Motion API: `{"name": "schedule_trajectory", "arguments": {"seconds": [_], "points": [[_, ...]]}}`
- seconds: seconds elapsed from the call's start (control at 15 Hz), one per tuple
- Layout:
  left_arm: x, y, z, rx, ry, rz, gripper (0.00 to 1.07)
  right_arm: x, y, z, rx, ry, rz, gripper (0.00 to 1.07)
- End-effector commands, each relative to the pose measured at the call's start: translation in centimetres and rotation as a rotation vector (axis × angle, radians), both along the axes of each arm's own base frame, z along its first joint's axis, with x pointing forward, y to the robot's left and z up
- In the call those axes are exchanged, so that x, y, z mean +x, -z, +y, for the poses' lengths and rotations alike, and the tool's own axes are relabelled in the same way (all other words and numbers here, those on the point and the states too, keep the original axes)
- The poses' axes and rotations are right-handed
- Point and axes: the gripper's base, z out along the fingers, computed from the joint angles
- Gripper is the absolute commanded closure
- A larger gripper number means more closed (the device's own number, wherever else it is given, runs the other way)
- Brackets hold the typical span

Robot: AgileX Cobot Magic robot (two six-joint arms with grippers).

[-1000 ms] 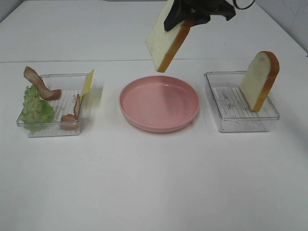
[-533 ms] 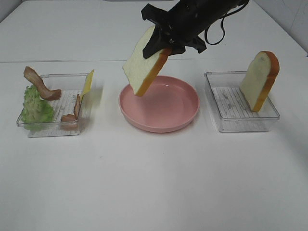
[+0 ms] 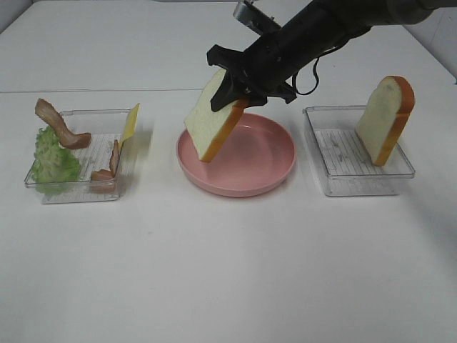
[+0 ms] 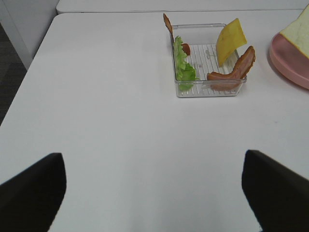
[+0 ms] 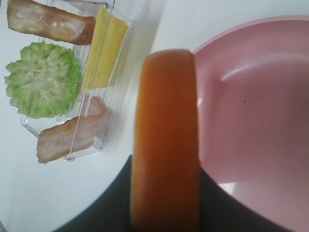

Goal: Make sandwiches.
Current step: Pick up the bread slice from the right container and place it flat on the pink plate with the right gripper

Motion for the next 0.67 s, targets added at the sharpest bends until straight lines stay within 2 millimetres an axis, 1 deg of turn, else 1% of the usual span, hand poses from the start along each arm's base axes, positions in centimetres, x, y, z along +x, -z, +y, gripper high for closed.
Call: {"name": "schedule_trajectory", "arguments": {"seconds": [0.07,0.13,0.27,0.47,0.6,0.67], "points": [[-0.2,0.0,-0.1,-0.003,-0.001,-0.015,0.16,0.2,0.5,0.0,-0.007,0.000,-0.009,1.07],[-0.2,0.0,-0.1,-0.003,-0.001,-0.015,0.16,0.2,1.4,-0.1,-0.029,-0.013,0.007,1.07],[-0.2,0.0,-0.1,-0.003,-0.001,-0.015,0.16,0.2,1.9,0.0,-0.036,-0.016,0.012,1.07],[-0.2,0.0,-0.1,-0.003,-0.001,-0.015,0.16,0.0,2.1,0.7,-0.084,-0.041,-0.026,1.07],[-0.2,0.0,-0.1,-0.003,-0.001,-0.015,0.16,0.1,2.2,0.9,-0.108,-0.029,-0.056,0.99],[-0.2,0.0,-0.1,-0.003,-0.001,-0.015,0.16,0.2,2.3,0.7,-0.136,-0.023,-0.060,0.93]]}}
